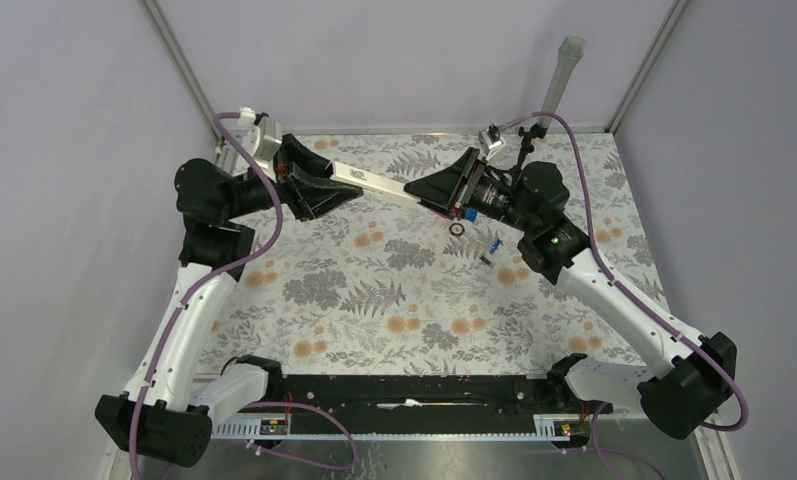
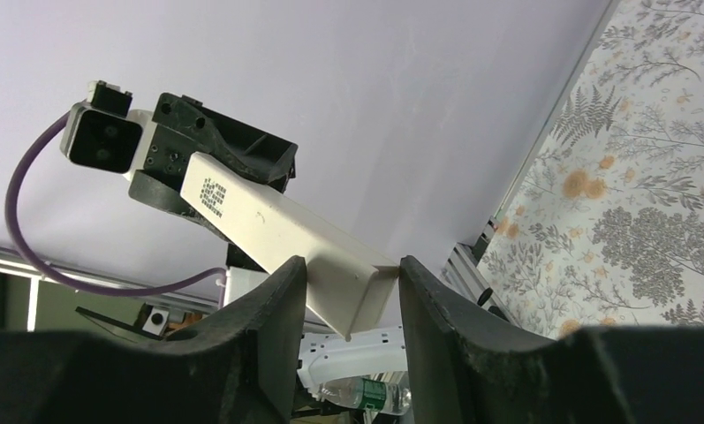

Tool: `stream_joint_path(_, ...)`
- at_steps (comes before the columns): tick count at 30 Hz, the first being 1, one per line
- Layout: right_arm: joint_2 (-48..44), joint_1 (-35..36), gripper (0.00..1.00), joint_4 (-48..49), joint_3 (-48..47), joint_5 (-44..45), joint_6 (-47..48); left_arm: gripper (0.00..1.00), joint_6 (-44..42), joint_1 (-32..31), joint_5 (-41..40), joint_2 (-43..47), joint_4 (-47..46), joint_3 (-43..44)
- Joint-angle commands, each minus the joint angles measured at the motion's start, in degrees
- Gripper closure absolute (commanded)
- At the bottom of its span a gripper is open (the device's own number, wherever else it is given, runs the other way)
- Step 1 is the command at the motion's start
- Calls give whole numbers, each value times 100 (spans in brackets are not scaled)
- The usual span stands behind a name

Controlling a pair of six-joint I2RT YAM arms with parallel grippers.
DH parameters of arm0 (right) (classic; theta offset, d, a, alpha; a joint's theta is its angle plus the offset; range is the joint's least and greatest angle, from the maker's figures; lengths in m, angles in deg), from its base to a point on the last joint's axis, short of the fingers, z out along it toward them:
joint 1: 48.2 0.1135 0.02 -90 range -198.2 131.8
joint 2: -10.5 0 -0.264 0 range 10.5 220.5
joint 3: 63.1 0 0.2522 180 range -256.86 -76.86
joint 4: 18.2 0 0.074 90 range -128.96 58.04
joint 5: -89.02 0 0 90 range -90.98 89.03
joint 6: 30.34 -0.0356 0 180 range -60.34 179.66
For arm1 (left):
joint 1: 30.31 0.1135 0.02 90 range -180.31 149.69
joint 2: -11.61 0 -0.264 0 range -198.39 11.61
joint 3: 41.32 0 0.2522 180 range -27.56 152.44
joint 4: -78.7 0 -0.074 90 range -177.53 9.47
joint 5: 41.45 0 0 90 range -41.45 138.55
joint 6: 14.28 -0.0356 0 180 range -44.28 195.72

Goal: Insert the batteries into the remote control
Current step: Remove the battery cover from the remote control.

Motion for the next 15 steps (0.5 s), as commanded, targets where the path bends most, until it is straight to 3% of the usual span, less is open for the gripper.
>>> stream_joint_path(1, -79, -68, 53, -382, -362, 111, 344, 100, -545, 30, -211, 163, 251, 307)
stream_joint_path(5, -2, -78, 39, -630, -548, -40, 288, 100, -619, 30, -191, 145, 321, 329)
stream_joint_path(8, 56, -86, 39, -852, -649, -86, 293, 100, -629, 30, -211, 142, 313, 329)
stream_joint_path(11, 75, -93, 43, -663, -582, -194, 134, 100, -616, 30, -195, 125, 304, 333)
stream_joint_path(15, 134, -134, 58, -110, -397, -444, -308, 100, -611, 30, -185, 132, 304, 325)
